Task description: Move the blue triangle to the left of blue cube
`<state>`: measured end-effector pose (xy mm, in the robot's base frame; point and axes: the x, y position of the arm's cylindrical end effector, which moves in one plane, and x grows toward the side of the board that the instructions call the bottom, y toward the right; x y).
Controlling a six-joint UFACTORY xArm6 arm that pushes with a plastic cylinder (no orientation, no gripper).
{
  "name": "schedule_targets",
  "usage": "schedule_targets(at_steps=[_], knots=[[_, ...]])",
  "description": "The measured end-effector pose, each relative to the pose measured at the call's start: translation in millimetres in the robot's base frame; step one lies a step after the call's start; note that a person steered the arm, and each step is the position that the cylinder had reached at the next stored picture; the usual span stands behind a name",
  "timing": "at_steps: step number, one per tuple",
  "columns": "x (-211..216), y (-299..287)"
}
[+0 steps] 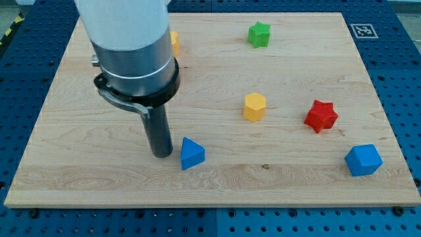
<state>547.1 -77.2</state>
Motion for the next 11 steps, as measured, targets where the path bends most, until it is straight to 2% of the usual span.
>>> schedule_targets(at_steps=[2, 3, 5, 8, 9, 10, 11], knots=[[8.4, 4.1], [8.4, 32.5], [11.8, 94.5], [11.8, 227.9], [11.8, 236.1], [11.5, 208.0], [11.5, 121.8]])
